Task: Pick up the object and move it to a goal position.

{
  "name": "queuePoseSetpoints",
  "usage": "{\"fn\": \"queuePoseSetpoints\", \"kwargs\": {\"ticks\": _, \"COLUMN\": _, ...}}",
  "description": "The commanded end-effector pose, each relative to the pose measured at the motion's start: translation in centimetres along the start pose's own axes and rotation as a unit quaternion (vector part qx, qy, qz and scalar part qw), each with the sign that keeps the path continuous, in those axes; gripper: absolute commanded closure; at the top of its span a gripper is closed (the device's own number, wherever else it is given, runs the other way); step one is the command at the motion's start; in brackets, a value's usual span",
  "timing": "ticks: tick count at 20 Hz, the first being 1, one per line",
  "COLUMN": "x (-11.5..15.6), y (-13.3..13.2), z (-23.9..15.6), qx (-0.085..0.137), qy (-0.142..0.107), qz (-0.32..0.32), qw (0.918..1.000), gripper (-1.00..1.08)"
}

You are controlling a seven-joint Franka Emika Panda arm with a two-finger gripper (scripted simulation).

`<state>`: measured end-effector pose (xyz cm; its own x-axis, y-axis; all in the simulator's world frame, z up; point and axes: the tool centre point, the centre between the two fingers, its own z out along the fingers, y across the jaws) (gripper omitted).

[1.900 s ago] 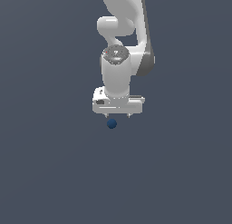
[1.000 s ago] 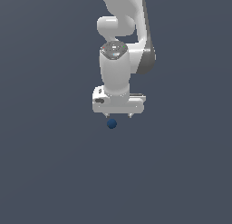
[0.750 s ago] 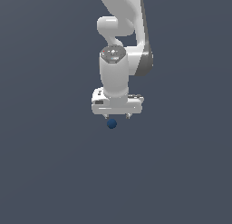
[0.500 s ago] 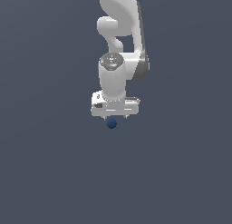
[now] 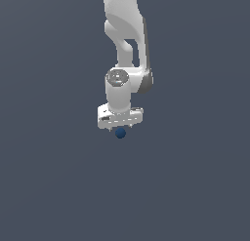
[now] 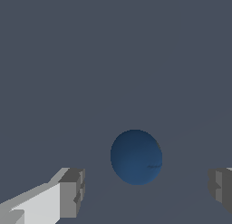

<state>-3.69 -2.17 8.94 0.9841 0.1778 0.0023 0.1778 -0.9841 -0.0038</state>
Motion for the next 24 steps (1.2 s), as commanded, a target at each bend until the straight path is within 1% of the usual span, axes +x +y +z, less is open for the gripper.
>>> {"fn": "queuePoseSetpoints", "kwargs": {"ticks": 1, "x": -0.4, "y": 0.1, "z": 0.6, "qx": -0.001, "qy": -0.001, "qz": -0.01, "qw": 0.9999, "gripper": -0.92}}
{"fn": "queuePoseSetpoints", "kwargs": {"ticks": 9, "x": -0.5, "y": 0.1, "z": 1.3, "qx": -0.002, "qy": -0.001, "qz": -0.011, "qw": 0.9999, "gripper": -0.92}}
{"fn": "queuePoseSetpoints", "kwargs": {"ticks": 17, "x": -0.7, "y": 0.2, "z": 4.8, "qx": -0.002, "qy": -0.001, "qz": -0.013, "qw": 0.9999, "gripper": -0.92}}
{"fn": "queuePoseSetpoints", "kwargs": {"ticks": 23, "x": -0.6, "y": 0.2, "z": 5.8, "qx": -0.002, "qy": -0.001, "qz": -0.013, "qw": 0.9999, "gripper": -0.92}}
{"fn": "queuePoseSetpoints", "kwargs": {"ticks": 24, "x": -0.6, "y": 0.2, "z": 5.8, "qx": -0.002, "qy": -0.001, "qz": -0.013, "qw": 0.9999, "gripper": 1.08}}
